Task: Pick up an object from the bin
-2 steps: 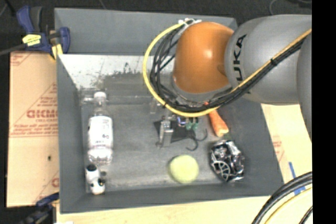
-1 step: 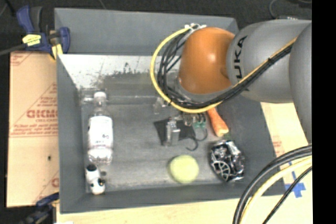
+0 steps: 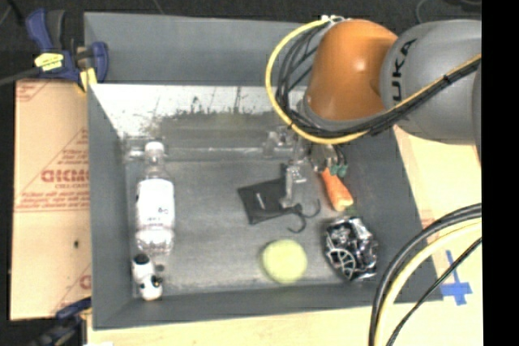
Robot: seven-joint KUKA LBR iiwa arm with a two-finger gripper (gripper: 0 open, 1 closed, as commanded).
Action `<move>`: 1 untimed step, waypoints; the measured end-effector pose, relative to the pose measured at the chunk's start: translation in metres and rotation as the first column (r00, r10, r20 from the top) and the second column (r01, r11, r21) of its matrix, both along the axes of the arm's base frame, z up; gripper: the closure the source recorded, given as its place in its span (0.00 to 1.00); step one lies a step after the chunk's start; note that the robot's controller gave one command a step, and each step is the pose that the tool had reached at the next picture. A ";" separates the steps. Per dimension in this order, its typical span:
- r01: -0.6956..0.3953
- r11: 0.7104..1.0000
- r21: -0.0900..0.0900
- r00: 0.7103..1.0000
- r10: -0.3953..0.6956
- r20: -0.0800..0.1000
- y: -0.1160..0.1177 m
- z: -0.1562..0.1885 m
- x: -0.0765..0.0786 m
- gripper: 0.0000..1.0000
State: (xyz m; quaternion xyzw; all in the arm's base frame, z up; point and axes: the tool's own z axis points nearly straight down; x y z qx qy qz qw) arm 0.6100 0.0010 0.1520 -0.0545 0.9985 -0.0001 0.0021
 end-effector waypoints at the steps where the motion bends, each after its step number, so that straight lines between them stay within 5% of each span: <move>1: 0.166 0.986 0.003 0.986 -0.166 0.005 -0.003 -0.019 -0.006 0.00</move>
Offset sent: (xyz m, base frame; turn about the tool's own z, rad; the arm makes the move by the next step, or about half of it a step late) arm 0.0082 -0.0206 -0.0820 -0.0235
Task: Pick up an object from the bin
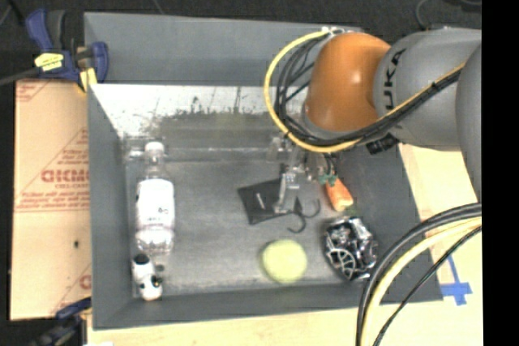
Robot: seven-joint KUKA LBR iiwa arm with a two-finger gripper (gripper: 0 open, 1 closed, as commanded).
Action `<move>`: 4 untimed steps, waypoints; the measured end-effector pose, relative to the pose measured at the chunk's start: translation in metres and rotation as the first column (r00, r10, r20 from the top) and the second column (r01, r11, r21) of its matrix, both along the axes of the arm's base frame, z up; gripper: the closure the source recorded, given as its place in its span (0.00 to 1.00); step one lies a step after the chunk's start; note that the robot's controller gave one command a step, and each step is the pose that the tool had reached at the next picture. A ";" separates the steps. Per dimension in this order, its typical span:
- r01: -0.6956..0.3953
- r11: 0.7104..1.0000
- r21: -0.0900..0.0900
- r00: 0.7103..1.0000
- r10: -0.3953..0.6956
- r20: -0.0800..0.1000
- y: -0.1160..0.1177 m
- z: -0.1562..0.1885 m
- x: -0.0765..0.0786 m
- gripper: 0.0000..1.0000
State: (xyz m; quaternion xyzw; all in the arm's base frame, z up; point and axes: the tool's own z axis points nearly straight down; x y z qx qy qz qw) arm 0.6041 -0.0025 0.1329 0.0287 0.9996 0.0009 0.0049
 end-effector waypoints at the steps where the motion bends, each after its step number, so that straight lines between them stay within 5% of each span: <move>1: -0.132 0.991 -0.003 0.991 0.132 -0.001 -0.011 -0.043 0.010 0.00; 2: 0.146 0.989 0.003 0.989 -0.146 0.007 -0.018 -0.061 -0.009 1.00; 4: 0.146 0.989 0.002 0.989 -0.146 0.005 -0.018 -0.058 -0.010 1.00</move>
Offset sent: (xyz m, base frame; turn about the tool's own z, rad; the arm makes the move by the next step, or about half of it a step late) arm -0.0115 -0.0167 -0.0629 0.1473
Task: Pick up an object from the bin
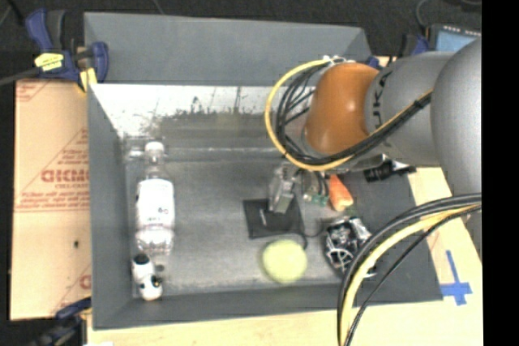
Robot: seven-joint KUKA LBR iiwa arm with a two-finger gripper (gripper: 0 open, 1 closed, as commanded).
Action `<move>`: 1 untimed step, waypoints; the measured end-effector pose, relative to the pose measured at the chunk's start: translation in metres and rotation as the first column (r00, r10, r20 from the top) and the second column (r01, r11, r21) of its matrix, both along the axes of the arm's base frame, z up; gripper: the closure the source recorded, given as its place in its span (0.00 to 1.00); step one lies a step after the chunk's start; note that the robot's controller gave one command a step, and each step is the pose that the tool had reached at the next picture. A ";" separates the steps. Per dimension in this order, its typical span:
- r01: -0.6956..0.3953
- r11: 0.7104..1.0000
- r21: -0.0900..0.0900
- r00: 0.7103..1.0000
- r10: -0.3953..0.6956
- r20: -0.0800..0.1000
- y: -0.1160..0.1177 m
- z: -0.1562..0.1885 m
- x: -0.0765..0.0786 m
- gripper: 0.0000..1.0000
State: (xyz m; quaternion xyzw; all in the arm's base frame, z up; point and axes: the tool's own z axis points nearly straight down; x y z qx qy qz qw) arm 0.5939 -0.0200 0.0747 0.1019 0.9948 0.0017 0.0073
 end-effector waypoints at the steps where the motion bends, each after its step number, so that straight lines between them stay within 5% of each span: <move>1: 0.000 1.000 0.000 1.000 0.000 -0.002 0.000 0.012 -0.001 1.00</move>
Offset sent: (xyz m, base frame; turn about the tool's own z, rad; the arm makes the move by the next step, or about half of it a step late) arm 0.0001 -0.0002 0.0303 0.0000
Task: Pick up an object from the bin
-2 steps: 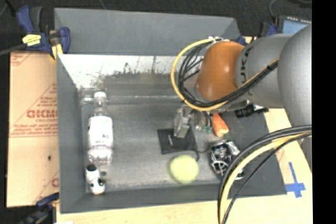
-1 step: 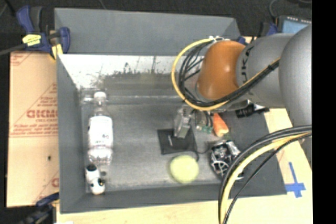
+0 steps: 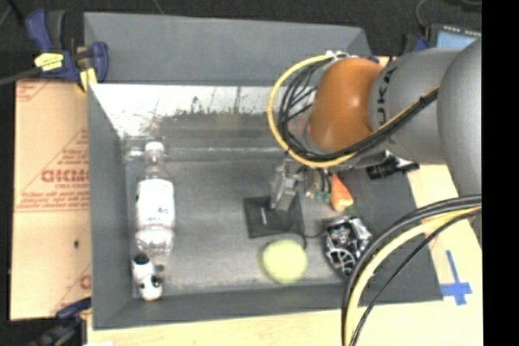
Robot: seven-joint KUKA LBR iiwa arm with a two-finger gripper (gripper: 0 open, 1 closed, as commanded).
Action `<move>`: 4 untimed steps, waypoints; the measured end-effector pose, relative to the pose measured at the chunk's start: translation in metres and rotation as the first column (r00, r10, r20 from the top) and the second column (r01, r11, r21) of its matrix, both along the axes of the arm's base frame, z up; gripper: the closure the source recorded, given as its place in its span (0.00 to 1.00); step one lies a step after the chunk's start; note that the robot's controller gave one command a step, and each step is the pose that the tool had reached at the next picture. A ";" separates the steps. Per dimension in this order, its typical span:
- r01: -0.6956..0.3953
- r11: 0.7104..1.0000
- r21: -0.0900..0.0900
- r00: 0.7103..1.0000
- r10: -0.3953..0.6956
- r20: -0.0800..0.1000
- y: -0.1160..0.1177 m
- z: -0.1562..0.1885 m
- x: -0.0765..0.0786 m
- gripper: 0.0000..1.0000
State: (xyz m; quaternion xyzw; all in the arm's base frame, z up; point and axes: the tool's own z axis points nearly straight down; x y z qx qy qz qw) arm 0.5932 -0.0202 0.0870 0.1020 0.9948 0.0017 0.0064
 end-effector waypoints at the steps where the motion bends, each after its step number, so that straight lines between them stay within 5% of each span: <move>1: 0.000 1.000 0.000 1.000 0.000 0.006 0.000 0.010 0.002 1.00; 4: 0.000 1.000 0.000 1.000 0.000 0.000 0.000 0.033 0.000 1.00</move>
Offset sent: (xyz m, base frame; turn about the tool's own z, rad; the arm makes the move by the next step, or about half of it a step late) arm 0.0001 0.0000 0.0101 0.0000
